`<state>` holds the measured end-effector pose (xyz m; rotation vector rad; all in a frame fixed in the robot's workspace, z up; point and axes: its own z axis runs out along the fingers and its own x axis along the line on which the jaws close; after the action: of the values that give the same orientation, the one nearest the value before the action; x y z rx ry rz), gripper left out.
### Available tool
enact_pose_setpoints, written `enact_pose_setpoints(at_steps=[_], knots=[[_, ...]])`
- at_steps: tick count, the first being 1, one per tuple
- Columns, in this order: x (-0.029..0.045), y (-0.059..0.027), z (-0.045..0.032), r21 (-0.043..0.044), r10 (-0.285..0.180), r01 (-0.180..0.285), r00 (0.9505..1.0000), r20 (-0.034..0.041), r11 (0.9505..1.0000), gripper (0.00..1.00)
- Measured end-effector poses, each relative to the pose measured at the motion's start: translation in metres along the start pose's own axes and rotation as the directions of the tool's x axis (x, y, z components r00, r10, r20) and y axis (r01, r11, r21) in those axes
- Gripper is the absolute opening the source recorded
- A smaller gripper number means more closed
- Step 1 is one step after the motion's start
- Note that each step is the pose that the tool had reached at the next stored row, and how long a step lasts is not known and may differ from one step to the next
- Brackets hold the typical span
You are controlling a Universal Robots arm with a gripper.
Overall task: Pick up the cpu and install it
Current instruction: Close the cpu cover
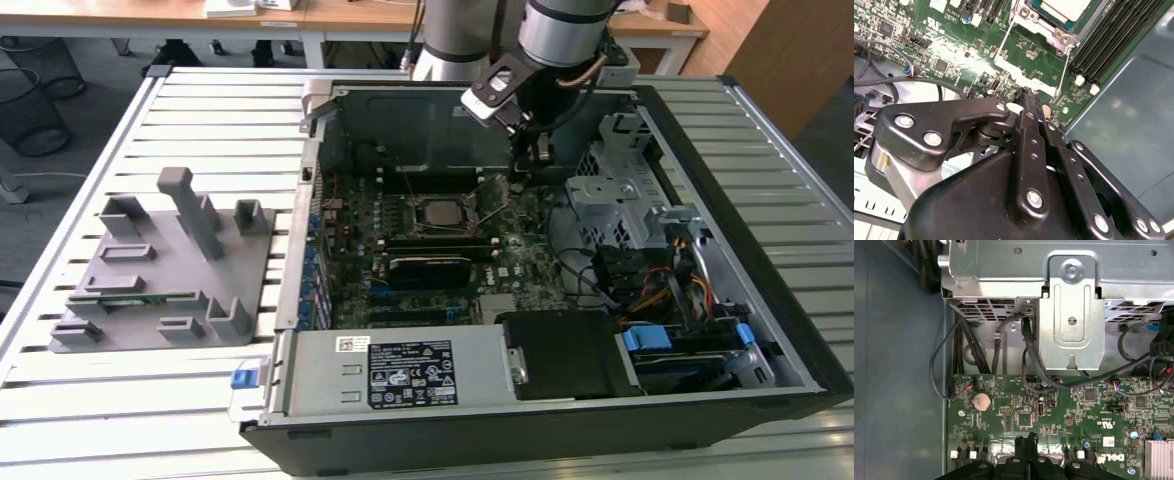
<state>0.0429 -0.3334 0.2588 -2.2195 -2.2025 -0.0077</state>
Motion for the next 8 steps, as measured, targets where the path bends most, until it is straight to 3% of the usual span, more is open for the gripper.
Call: enact_pose_setpoints(at_steps=[8], knots=[[0.0000,0.0046,0.0057,0.0000,0.000,0.000,1.0000,0.0000,1.0000,0.11]])
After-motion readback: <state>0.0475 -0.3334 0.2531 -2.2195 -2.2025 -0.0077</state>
